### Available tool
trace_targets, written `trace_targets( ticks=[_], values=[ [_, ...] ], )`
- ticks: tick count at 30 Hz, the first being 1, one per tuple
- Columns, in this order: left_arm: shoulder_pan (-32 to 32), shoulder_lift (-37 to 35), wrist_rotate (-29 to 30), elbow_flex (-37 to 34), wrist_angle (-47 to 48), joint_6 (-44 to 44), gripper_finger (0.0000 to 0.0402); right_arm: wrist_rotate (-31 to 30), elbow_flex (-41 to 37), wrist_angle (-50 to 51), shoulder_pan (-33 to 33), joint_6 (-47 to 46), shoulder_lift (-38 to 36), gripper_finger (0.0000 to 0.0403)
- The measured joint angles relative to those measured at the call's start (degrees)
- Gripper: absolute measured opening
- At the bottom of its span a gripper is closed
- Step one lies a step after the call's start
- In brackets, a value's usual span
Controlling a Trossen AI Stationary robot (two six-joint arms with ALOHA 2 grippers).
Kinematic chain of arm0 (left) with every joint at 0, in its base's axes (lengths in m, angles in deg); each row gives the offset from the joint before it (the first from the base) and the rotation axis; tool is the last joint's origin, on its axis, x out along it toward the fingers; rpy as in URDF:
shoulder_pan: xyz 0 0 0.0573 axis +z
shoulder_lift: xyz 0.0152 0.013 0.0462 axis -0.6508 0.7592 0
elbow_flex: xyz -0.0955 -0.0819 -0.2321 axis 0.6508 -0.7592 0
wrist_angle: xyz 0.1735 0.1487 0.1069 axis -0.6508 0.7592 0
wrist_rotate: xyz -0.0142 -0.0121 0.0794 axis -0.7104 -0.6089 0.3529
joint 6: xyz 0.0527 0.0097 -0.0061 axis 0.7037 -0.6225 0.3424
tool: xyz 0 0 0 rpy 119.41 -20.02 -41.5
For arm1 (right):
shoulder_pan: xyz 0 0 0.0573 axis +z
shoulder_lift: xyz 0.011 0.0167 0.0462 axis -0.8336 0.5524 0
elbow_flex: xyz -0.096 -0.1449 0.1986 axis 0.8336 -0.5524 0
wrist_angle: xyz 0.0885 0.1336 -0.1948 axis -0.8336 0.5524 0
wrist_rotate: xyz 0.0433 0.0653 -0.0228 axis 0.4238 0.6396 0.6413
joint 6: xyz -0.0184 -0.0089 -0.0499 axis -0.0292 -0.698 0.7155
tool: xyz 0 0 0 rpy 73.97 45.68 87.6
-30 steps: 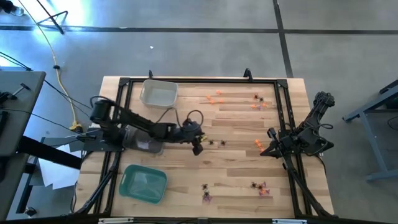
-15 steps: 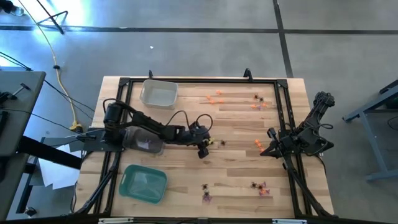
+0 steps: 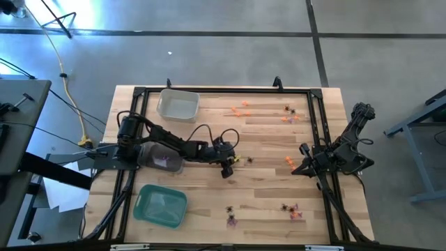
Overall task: Sort Halloween decoration
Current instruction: Put the center black spider into the green bin
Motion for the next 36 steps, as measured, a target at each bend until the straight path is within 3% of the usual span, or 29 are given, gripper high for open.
trace_targets(
  ticks=[16, 27, 36],
  values=[
    [0.02, 3.58, -1.36, 0.17, -4.56, 0.15, 0.0105, 0.00, 0.02, 0.00, -0.02, 0.02, 0.00, 0.0000],
    [0.07, 3.71, -0.21, 0.17, -4.38, 0.45, 0.0010, 0.01, 0.02, 0.00, -0.02, 0.00, 0.00, 0.0000],
    [-0.19, 3.75, 0.27, 0.13, -4.57, -0.07, 0.0003, 0.00, 0.01, 0.00, -0.01, 0.00, 0.00, 0.0000]
  ],
)
